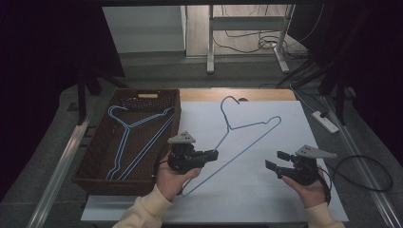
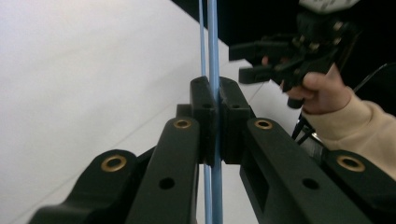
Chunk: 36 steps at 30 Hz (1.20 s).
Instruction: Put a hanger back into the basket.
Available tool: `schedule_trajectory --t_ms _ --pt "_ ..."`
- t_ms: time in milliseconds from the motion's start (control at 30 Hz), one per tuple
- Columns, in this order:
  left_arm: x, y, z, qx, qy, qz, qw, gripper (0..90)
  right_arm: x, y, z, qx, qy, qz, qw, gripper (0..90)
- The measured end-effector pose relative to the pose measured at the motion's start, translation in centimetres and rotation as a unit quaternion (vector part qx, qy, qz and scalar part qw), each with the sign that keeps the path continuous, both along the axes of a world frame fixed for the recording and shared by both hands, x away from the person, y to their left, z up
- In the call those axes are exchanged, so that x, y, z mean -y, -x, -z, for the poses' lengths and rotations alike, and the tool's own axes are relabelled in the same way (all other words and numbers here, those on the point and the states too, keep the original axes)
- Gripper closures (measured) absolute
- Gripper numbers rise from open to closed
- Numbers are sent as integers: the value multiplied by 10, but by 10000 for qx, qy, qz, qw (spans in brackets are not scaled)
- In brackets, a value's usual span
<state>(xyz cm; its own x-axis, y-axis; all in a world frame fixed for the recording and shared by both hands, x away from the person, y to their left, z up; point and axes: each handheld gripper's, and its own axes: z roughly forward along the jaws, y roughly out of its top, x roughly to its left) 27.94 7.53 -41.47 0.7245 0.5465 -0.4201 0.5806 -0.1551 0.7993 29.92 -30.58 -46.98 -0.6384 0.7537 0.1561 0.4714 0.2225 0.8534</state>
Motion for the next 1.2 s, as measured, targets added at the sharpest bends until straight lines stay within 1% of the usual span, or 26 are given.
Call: schedule_trajectory --t_ms 67,133,267,333,433,567,633,900,967,1033,1200 --pt "-6 0 -6 42 66 -6 10000 857 -1 -1 2 -5 44 -16 10000 318" --pt "-13 -1 -12 42 223 36 9997 857 -2 -1 4 -33 107 -28 9999 317" --pt "-24 -1 -19 89 273 -20 9996 857 -2 -2 6 -71 131 -34 9999 317" --pt "-30 -1 -23 150 255 -68 9995 857 -2 -2 6 -64 132 -30 9999 317" --pt "-39 -1 -27 177 288 -136 9993 857 -2 -2 7 -84 159 -33 9998 318" --pt "-54 -2 -32 192 397 -242 9987 857 -1 -3 8 -127 205 -16 9997 319" --pt "-61 -2 -35 228 417 -318 9984 857 -1 -4 9 -127 206 -13 9997 319" --pt "-91 -3 -42 340 378 -603 9969 858 -1 -5 10 -157 247 -1 9996 320" --pt "-98 -3 -43 387 380 -677 9962 857 -1 -5 11 -166 268 7 9995 320" --pt "-106 -3 -43 400 410 -745 9956 857 -1 -5 11 -169 276 16 9995 319" --pt "-122 -2 -42 407 405 -893 9943 857 -1 -5 12 -174 306 25 9994 320"
